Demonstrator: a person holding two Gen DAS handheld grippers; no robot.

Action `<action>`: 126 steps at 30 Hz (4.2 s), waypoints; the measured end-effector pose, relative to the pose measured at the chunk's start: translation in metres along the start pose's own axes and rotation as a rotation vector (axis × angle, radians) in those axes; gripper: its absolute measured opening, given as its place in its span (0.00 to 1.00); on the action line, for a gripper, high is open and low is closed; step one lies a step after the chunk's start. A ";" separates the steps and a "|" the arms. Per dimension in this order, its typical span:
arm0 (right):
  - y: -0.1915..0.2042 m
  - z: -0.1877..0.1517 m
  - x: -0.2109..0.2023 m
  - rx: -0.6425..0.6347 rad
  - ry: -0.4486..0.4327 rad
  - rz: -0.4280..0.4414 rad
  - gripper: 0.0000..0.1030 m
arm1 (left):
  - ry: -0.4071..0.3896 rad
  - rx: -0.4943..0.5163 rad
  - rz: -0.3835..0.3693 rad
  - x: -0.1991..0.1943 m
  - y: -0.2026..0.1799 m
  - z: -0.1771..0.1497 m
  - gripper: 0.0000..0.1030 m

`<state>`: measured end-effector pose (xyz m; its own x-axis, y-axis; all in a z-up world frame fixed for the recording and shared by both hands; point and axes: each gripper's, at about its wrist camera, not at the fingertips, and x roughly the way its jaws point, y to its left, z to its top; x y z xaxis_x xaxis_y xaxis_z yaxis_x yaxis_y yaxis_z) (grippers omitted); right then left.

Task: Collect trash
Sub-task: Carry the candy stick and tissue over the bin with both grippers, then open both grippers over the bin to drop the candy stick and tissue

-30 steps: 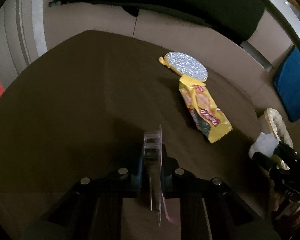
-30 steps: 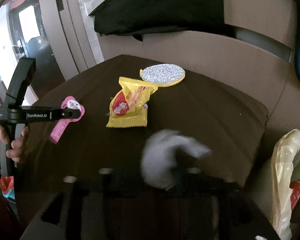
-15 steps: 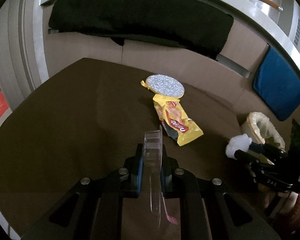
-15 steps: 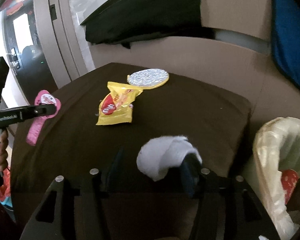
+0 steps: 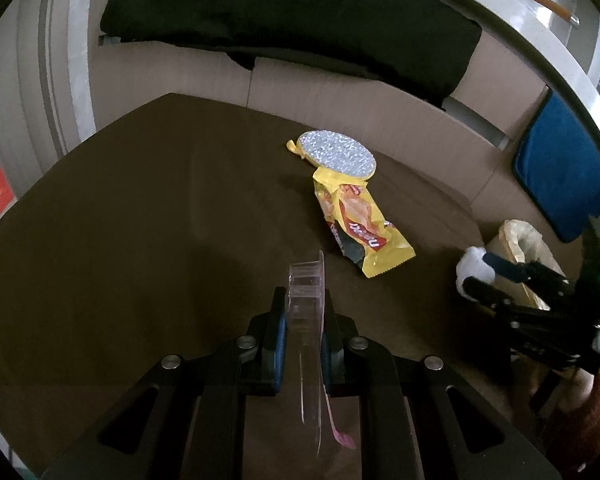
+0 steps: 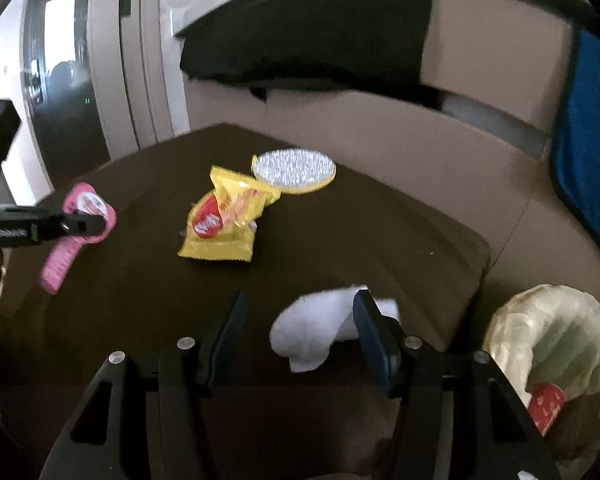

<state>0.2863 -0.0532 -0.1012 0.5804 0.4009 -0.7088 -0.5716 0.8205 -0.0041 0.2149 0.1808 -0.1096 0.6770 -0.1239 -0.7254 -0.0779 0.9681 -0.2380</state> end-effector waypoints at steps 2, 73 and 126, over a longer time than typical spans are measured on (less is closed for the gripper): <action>-0.002 -0.003 0.011 0.007 0.048 -0.006 0.52 | 0.006 -0.004 0.002 0.002 0.001 0.000 0.14; -0.185 -0.063 -0.255 0.348 -0.355 -0.302 0.25 | -0.288 0.407 -0.305 -0.012 -0.355 0.017 0.14; -0.235 -0.107 -0.155 0.561 -0.148 -0.248 0.51 | 0.089 0.188 -0.406 0.100 -0.306 0.013 0.50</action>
<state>0.2688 -0.3518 -0.0657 0.7537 0.1908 -0.6289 -0.0423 0.9690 0.2433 0.3160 -0.1251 -0.1009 0.5594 -0.5116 -0.6523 0.3204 0.8591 -0.3990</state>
